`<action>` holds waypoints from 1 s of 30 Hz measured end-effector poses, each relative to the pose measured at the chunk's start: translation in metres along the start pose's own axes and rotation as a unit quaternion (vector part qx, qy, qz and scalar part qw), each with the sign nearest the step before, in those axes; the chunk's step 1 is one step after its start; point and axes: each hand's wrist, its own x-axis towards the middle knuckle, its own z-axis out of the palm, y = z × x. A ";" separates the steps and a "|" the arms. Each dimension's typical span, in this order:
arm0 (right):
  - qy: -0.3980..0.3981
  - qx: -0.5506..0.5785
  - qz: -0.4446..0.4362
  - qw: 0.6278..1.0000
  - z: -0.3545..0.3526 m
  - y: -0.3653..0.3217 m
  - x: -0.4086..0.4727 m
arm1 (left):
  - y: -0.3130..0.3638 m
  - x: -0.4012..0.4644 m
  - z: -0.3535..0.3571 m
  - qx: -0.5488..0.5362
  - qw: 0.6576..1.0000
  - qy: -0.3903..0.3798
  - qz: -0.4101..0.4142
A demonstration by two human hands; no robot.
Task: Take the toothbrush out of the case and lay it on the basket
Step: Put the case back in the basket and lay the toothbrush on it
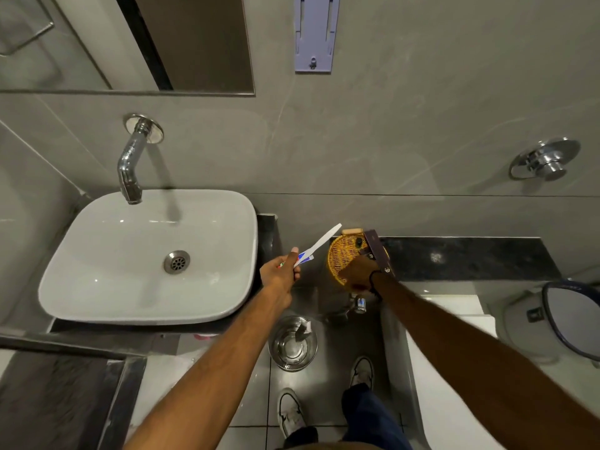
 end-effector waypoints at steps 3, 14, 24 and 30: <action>-0.075 0.192 -0.013 0.978 -0.036 -0.004 -0.005 | -0.005 0.003 0.006 0.009 1.000 0.009 0.005; -0.004 0.281 -0.121 0.952 -0.090 0.019 0.016 | -0.032 0.017 0.070 0.038 0.995 -0.075 -0.050; 0.060 0.333 -0.036 0.940 -0.119 0.076 0.079 | -0.069 0.069 0.134 0.017 0.987 0.054 -0.149; -0.053 0.468 0.039 0.881 -0.109 0.109 0.127 | -0.090 0.106 0.155 0.039 0.977 0.127 -0.167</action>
